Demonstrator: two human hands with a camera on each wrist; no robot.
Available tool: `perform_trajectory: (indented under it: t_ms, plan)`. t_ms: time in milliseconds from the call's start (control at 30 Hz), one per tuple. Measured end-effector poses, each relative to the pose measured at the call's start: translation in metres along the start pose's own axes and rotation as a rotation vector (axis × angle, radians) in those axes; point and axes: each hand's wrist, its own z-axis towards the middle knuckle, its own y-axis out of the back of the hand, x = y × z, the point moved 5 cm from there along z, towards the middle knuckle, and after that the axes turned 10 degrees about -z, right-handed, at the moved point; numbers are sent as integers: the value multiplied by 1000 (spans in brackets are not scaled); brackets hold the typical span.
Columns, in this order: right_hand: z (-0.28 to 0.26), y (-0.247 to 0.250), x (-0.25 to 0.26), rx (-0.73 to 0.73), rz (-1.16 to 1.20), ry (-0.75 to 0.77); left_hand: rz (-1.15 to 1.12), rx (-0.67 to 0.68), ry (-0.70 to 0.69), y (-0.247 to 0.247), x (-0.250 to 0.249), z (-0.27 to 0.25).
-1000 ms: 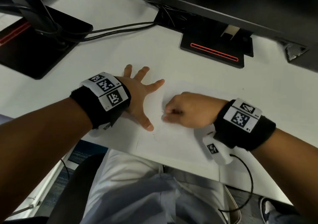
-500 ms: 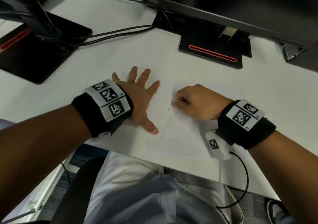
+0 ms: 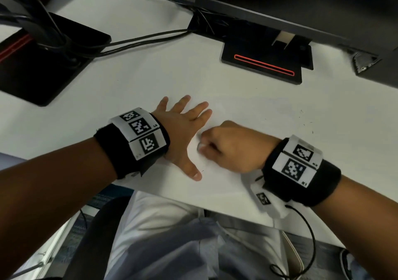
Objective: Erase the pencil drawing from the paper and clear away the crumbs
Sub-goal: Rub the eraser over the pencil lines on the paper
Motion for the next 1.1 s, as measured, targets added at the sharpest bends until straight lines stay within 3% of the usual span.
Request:
perform_trajectory:
  t_ms: [67, 200, 367, 533, 700, 867, 1033, 1100]
  plan:
    - [3, 3, -4, -5, -22, -3, 1, 3, 4, 0, -1, 0]
    - [8, 22, -46, -118, -57, -203, -32, -5, 8, 0, -1, -2]
    - [3, 2, 3, -39, -36, 11, -25, 12, 33, 0, -2, -1]
    - [5, 18, -50, -127, -81, -236, -66, 23, 48, -1, -3, -2]
    - [-7, -4, 5, -29, -54, 24, -48, 28, 66, 0, -4, -1]
    - [-6, 18, -53, -131, -99, -213, -80, 41, 81, 1, -4, -2]
    - [-12, -7, 0, -41, -50, 42, -66, 36, 90, 1, -5, -1]
    - [-9, 0, -20, -61, -83, -25, -70, 38, 89, 1, -5, 0]
